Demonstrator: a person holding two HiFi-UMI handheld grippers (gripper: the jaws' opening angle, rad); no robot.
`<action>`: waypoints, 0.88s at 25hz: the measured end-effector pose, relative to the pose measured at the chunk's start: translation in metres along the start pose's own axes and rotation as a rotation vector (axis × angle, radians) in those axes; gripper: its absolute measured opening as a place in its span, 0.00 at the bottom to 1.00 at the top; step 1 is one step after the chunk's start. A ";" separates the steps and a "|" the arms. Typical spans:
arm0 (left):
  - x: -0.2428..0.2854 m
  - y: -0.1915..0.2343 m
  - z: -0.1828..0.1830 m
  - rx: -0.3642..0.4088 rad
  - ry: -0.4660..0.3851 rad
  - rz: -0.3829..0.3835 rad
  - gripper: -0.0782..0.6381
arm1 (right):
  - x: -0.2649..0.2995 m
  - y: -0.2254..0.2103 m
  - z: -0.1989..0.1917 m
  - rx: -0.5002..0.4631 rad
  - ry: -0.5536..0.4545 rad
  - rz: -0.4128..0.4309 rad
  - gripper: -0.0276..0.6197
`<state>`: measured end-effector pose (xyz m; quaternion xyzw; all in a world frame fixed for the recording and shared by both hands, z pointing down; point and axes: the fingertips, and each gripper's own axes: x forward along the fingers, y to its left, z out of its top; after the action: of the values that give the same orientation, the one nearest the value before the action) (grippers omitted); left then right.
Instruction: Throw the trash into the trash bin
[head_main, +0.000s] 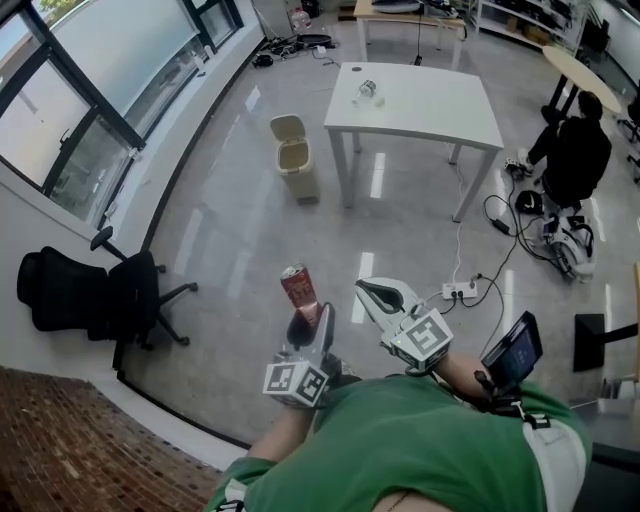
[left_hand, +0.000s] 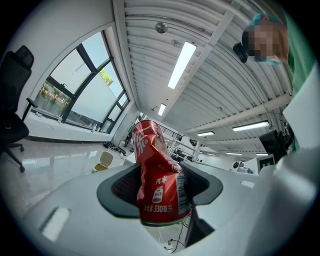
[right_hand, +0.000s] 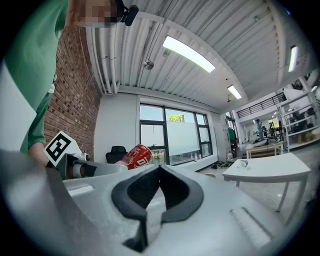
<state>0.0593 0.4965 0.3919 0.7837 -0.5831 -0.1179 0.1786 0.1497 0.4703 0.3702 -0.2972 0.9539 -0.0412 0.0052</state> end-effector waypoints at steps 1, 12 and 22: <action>0.002 0.008 0.003 -0.001 0.001 -0.006 0.46 | 0.009 0.002 0.000 0.001 0.001 -0.002 0.05; 0.001 0.086 0.034 -0.001 0.026 -0.045 0.46 | 0.094 0.029 -0.006 0.023 0.016 -0.049 0.05; -0.004 0.130 0.043 -0.038 0.020 -0.018 0.46 | 0.143 0.044 -0.016 0.043 0.056 -0.032 0.05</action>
<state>-0.0718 0.4607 0.4072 0.7866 -0.5717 -0.1228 0.1984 0.0060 0.4266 0.3850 -0.3111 0.9476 -0.0702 -0.0157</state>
